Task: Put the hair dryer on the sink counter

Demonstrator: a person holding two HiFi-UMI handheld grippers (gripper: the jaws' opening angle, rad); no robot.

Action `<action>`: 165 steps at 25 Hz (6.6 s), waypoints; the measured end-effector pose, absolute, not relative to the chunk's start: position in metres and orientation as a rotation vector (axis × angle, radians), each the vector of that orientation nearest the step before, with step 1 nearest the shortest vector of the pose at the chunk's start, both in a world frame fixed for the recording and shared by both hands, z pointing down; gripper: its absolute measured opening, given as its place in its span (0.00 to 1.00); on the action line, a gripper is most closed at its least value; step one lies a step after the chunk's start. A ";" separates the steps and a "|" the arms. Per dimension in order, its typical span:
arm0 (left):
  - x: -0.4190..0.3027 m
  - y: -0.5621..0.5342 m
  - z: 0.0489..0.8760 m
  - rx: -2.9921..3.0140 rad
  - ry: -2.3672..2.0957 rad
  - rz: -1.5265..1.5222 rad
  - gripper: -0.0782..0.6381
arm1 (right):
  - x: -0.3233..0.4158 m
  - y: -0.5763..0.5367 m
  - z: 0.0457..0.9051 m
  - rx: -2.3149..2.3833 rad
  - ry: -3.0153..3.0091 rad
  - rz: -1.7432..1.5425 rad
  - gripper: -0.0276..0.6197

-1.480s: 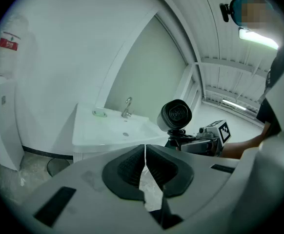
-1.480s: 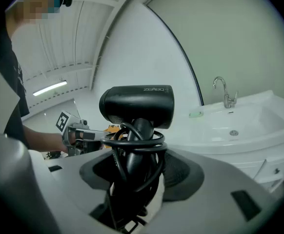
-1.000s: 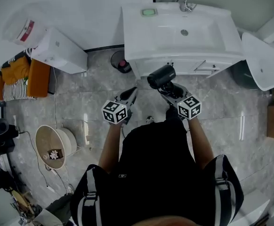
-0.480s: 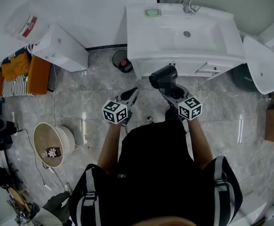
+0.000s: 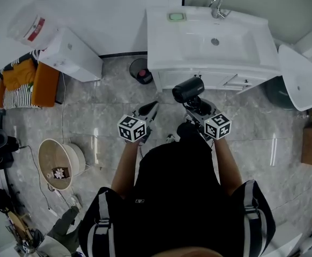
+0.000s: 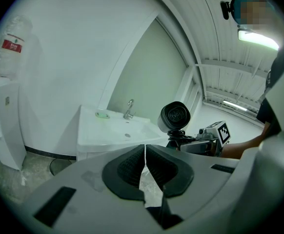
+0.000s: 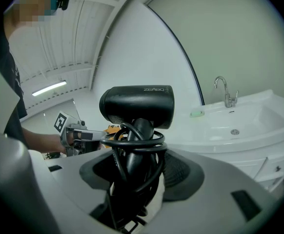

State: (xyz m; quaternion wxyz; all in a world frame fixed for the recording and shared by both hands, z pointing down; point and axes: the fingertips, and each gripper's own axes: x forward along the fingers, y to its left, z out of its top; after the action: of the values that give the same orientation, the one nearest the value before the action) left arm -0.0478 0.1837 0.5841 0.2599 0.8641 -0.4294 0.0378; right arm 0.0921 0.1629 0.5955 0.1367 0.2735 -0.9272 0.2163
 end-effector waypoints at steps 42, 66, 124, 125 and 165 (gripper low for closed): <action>-0.060 0.059 0.580 2.201 -1.291 0.138 0.14 | 0.068 0.018 0.600 0.575 -2.684 0.691 0.51; -0.057 -0.021 0.582 2.173 -1.356 0.073 0.14 | 0.064 -0.049 0.607 0.464 -2.671 0.665 0.51; -0.116 -0.182 0.602 2.313 -1.002 0.181 0.14 | -0.011 -0.150 0.670 0.692 -2.493 0.918 0.51; -0.118 -0.183 0.603 2.311 -0.997 0.177 0.14 | -0.012 -0.152 0.673 0.708 -2.486 0.926 0.51; -0.159 -0.211 0.622 2.308 -0.929 0.193 0.14 | -0.035 -0.205 0.771 1.042 -2.083 0.967 0.51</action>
State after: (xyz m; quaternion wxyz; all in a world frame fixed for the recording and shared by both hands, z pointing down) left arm -0.1587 -0.2109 0.6224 0.3176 0.8770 -0.3530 0.0734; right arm -0.0351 -0.2047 0.7705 0.3049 0.3937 -0.7865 0.3653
